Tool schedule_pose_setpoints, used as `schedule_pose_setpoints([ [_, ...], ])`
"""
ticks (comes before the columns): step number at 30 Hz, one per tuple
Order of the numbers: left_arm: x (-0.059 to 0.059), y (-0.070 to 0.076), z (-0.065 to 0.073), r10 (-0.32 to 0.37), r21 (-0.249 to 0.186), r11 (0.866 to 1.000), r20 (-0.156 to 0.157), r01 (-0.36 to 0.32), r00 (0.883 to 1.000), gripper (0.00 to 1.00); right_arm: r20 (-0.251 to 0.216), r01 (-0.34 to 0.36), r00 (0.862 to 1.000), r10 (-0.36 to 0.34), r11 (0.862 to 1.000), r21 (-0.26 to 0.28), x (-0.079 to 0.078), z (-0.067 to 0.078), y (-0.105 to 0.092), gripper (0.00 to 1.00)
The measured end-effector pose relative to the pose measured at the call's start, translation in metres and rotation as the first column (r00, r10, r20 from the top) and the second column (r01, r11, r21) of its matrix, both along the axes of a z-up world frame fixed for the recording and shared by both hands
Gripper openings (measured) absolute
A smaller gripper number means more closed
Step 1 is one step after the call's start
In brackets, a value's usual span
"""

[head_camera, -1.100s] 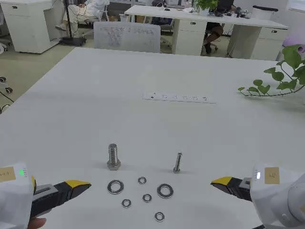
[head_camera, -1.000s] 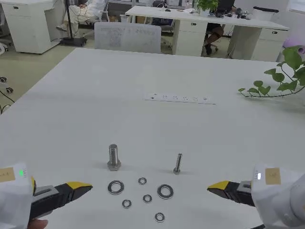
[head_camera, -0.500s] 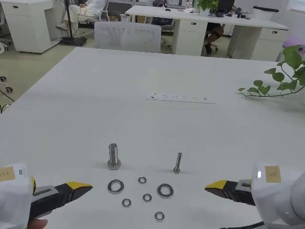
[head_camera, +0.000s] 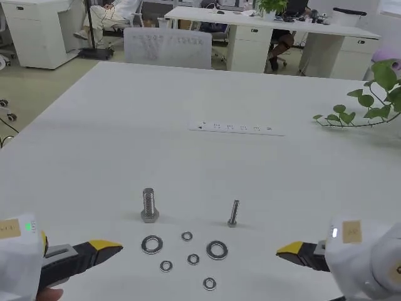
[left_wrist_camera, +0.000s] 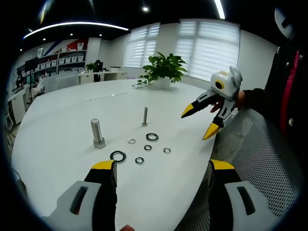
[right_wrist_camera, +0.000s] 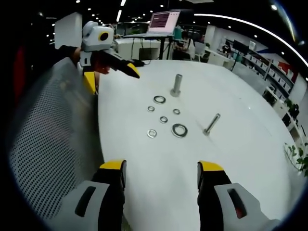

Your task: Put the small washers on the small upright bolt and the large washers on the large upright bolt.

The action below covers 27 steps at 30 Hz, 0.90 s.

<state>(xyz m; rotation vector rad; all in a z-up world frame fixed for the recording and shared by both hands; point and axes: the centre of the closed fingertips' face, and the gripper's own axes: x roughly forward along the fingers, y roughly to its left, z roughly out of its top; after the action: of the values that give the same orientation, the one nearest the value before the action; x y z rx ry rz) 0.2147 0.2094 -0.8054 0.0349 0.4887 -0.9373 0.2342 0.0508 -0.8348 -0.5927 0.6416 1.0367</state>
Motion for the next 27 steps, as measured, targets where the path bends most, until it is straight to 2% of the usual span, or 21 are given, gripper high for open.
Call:
schedule_pose_setpoints([
  [2, 0.0, 0.0, 0.0, -0.001, 0.001, 1.0, 0.0, 0.001, 1.0, 0.77, 0.05, -0.004, 0.999, 0.005, 1.0, -0.013, 0.005, 0.004, -0.003, 0.56],
  [4, 0.0, 0.0, 0.0, 0.001, -0.001, 1.0, 0.0, -0.001, 1.0, 0.77, 0.032, -0.001, 0.999, 0.0, 1.0, 0.028, 0.005, 0.008, -0.001, 0.53],
  [6, 0.0, 0.0, 0.0, 0.001, 0.001, 1.0, 0.0, -0.001, 1.0, 0.77, 0.029, -0.004, 1.0, 0.003, 0.999, 0.032, 0.005, 0.007, 0.0, 0.53],
  [8, 0.0, 0.0, 0.0, 0.0, 0.001, 1.0, 0.0, 0.0, 1.0, 0.77, -0.003, -0.005, 1.0, 0.005, 1.0, 0.029, 0.001, 0.004, 0.0, 0.5],
  [10, 0.0, 0.0, -0.001, 0.0, 0.003, 1.0, 0.0, 0.0, 1.0, 0.77, -0.029, -0.013, 0.999, 0.015, 0.998, 0.068, -0.001, 0.006, 0.005, 0.49],
  [14, 0.0, 0.0, -0.001, 0.0, 0.003, 1.0, 0.0, 0.0, 1.0, 0.77, -0.018, -0.011, 1.0, 0.013, 0.995, 0.102, 0.001, 0.012, 0.007, 0.47],
  [19, -0.001, 0.0, -0.001, -0.002, 0.003, 1.0, 0.0, 0.002, 1.0, 0.77, -0.018, -0.038, 0.999, 0.04, 0.994, 0.101, -0.002, 0.01, 0.01, 0.46],
  [20, -0.001, 0.001, -0.001, -0.002, 0.004, 1.0, 0.001, 0.002, 1.0, 0.76, -0.012, -0.051, 0.999, 0.052, 0.996, 0.077, -0.003, 0.009, 0.009, 0.42],
  [22, -0.001, 0.001, -0.001, -0.002, 0.006, 1.0, 0.0, 0.002, 1.0, 0.76, -0.02, -0.058, 0.998, 0.06, 0.996, 0.071, -0.005, 0.007, 0.009, 0.35],
  [24, -0.001, 0.001, -0.001, -0.003, 0.006, 1.0, 0.0, 0.003, 1.0, 0.76, 0.033, -0.073, 0.997, 0.072, 0.996, 0.043, -0.002, 0.008, 0.008, 0.35],
  [26, -0.001, 0.001, -0.001, -0.005, 0.006, 1.0, 0.0, 0.005, 1.0, 0.75, 0.0, -0.063, 0.998, 0.063, 0.997, 0.038, -0.004, 0.005, 0.007, 0.35],
  [27, -0.002, 0.001, -0.001, -0.006, 0.006, 1.0, -0.001, 0.006, 1.0, 0.75, 0.004, -0.069, 0.998, 0.069, 0.997, 0.032, -0.005, 0.004, 0.007, 0.35],
])
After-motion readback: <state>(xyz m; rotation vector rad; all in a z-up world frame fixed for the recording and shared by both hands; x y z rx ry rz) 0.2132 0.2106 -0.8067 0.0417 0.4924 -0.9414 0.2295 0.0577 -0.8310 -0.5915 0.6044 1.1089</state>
